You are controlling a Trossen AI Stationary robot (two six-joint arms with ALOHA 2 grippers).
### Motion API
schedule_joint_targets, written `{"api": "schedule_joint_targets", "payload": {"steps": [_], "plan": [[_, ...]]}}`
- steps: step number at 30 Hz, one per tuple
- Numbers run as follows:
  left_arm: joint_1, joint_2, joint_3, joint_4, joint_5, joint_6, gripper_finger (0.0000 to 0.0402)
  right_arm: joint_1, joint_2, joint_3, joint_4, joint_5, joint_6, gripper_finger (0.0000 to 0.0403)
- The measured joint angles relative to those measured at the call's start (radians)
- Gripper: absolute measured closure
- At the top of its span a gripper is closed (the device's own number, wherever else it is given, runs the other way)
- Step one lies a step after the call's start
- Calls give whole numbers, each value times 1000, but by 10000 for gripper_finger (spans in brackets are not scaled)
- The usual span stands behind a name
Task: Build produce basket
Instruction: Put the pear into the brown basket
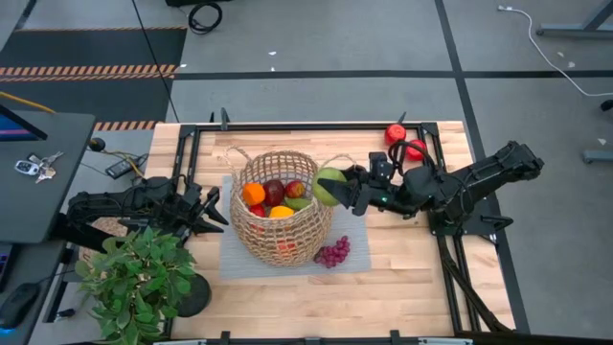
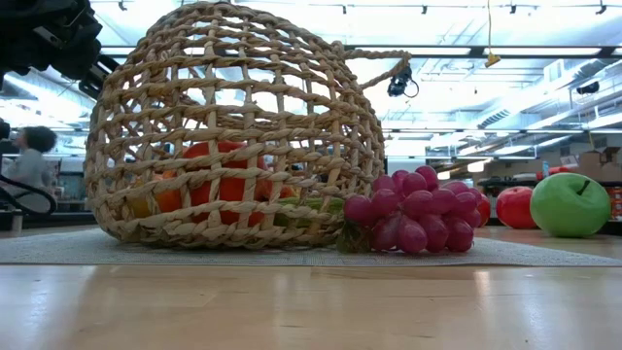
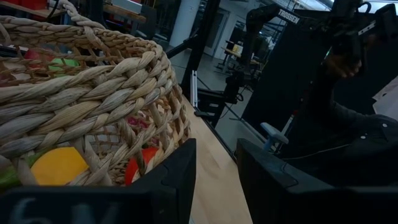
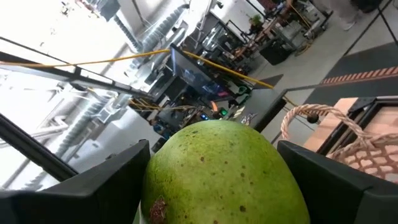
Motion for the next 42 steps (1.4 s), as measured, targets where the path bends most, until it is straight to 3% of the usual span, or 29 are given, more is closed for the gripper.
{"api": "schedule_joint_targets", "payload": {"steps": [7,12,15,20,25,29,42], "plan": [[0,0,0,0,0,0,280,-6,0,0,1,0,-24,49],[0,0,0,0,0,0,280,-28,7,0,-3,0,-243,49],[0,0,0,0,0,0,280,-55,38,0,-2,-11,-169,49],[0,0,0,0,0,0,280,-139,124,0,7,-103,-93,49],[0,0,0,0,0,1,280,-235,213,9,92,-299,-77,49],[0,0,0,0,0,1,280,-293,311,96,45,-423,-70,49],[0,0,0,0,0,0,280,-381,696,501,-438,-600,-128,49]]}}
